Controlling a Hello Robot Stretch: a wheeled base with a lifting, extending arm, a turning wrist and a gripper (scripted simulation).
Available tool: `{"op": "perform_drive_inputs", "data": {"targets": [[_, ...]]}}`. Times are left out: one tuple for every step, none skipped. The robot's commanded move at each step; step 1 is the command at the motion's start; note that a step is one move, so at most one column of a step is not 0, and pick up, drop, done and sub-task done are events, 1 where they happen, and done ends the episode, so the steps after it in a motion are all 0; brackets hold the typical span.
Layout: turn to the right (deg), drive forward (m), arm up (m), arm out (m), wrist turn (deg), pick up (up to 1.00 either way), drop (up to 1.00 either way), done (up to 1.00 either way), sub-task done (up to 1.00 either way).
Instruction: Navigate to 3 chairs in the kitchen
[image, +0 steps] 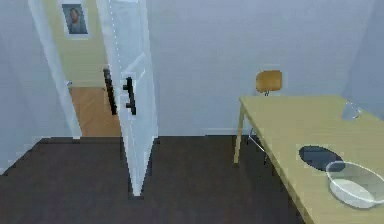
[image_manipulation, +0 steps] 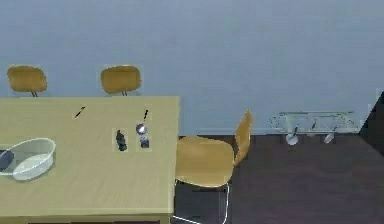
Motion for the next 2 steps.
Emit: {"op": "perform_drive_inputs", "data": {"targets": [[0.0,1.00,0.00,0.00,0.0,0.00,0.00,0.00,0.00],[0.0,0.35,0.00,0.00,0.0,0.00,0.00,0.00,0.00]]}}
